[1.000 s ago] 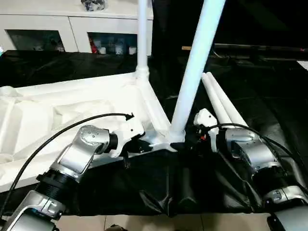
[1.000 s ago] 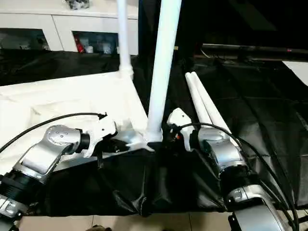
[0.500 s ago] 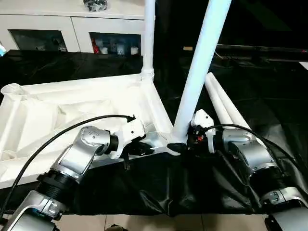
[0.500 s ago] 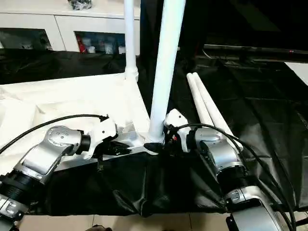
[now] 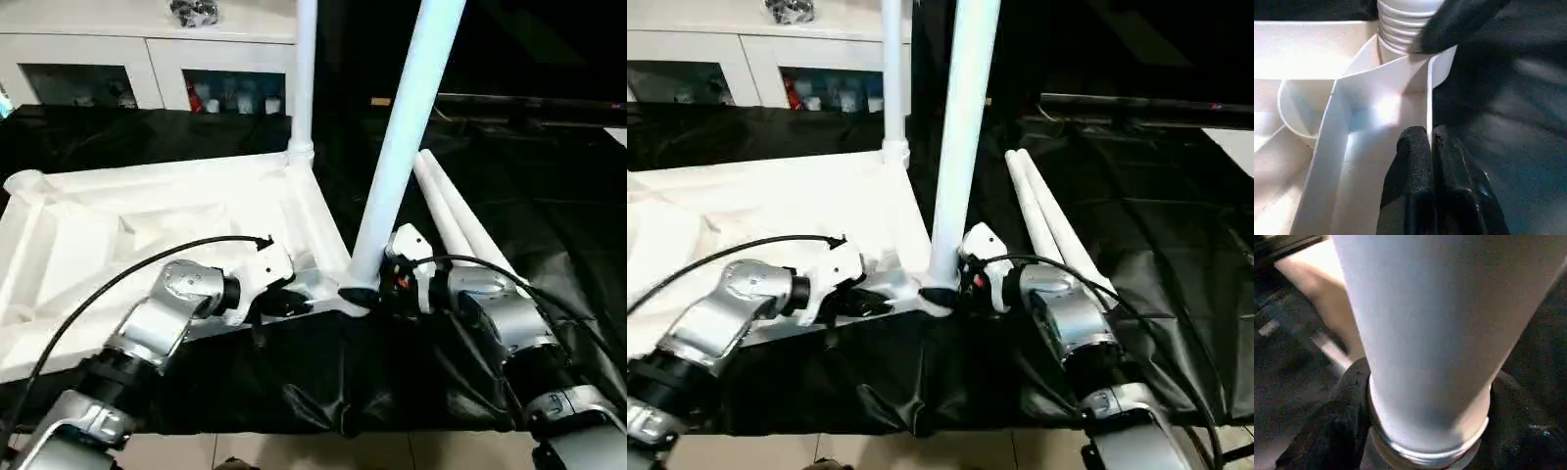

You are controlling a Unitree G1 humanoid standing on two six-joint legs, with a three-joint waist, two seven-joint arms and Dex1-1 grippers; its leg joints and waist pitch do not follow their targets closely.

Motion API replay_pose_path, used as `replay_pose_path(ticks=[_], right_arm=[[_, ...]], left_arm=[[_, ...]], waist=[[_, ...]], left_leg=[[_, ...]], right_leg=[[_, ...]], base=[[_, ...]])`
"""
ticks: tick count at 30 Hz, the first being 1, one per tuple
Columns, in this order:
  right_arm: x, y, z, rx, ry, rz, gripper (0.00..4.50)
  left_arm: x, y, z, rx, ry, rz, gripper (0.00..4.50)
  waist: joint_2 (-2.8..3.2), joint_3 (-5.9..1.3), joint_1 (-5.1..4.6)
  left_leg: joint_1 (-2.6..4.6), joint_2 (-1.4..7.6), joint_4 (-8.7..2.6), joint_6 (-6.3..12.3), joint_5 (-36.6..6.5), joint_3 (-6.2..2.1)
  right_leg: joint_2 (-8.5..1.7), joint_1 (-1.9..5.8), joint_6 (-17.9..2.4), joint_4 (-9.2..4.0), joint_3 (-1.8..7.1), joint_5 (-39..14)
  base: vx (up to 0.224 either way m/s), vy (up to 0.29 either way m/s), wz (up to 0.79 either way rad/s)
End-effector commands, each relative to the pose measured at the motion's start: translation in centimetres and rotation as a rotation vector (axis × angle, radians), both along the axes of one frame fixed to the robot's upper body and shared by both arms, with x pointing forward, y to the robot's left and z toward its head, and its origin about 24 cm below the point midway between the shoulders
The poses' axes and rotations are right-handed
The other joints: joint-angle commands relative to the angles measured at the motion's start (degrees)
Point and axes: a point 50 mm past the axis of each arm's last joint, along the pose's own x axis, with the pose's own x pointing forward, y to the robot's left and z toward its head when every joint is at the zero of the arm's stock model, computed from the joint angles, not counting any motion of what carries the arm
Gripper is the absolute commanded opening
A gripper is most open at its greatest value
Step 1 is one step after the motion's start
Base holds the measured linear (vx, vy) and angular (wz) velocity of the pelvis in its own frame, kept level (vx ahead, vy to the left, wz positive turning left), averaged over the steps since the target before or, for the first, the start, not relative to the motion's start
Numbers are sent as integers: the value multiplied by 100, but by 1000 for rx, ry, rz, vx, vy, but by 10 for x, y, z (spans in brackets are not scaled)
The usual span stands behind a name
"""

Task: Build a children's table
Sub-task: Rotate leg to tighten

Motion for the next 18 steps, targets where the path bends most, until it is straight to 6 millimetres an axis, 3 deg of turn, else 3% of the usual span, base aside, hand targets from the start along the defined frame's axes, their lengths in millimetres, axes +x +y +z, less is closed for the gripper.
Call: replay_pose_path(ticks=[1,3,5,6,7,8,10,11,13,15,16,18], right_arm=[[6,7,-16,-22,61,-186,274],[11,16,-22,-11,94,-321,273],[15,28,-25,-3,114,-416,273],[15,28,-25,-3,114,-416,273],[15,36,-24,13,113,-412,273],[16,46,-21,28,95,-393,273],[15,55,-18,40,65,-364,273],[16,59,-16,65,67,-346,308],[17,59,-14,90,71,-334,343],[19,56,-12,78,58,-325,351],[20,53,-11,61,41,-321,361],[23,46,-9,41,12,-316,379]], left_arm=[[16,-14,10,-25,-74,135,0],[23,-26,11,-42,-91,226,0],[28,-40,14,-73,-107,280,0],[28,-40,14,-73,-107,280,0],[29,-46,16,-86,-118,286,0],[29,-53,18,-100,-133,283,0],[28,-60,20,-114,-149,263,0],[27,-62,20,-112,-156,241,0],[25,-63,19,-105,-159,219,0],[24,-61,17,-104,-153,206,0],[23,-59,17,-102,-153,195,0],[21,-55,15,-96,-149,169,0]], waist=[[28,-373,-53],[30,-375,-77],[27,-374,-91],[20,-378,-103],[53,-382,-92],[25,-384,-105],[24,-387,-107],[19,-394,-105],[10,-397,-110],[29,-393,-116],[76,-393,-117],[74,-395,-131]], left_leg=[[187,283,-463,-264,-2041,-179],[226,267,-444,-320,-2176,-185],[206,263,-447,-294,-2205,-201],[202,255,-445,-283,-2218,-203],[205,252,-446,-273,-2238,-211],[181,255,-450,-216,-2235,-206],[179,253,-443,-192,-2216,-199],[163,250,-449,-151,-2167,-201],[152,260,-454,-104,-2119,-193],[153,267,-464,-101,-2142,-199],[157,264,-462,-116,-2170,-202],[157,261,-461,-134,-2258,-204]], right_leg=[[-372,155,-1038,-451,196,-2506],[-379,125,-967,-501,190,-2736],[-389,125,-882,-530,179,-2849],[-380,127,-858,-535,170,-2867],[-383,133,-837,-537,164,-2872],[-379,138,-800,-550,164,-2815],[-382,122,-794,-550,169,-2793],[-383,145,-797,-544,167,-2757],[-377,143,-828,-531,174,-2635],[-372,144,-865,-520,167,-2592],[-375,142,-895,-513,172,-2554],[-380,142,-907,-523,165,-2584]], base=[[0,0,0],[0,0,0],[0,0,0],[0,0,0],[0,0,0],[0,0,0],[0,0,0],[0,0,0],[0,0,0],[0,0,0],[0,0,0],[0,0,0]])
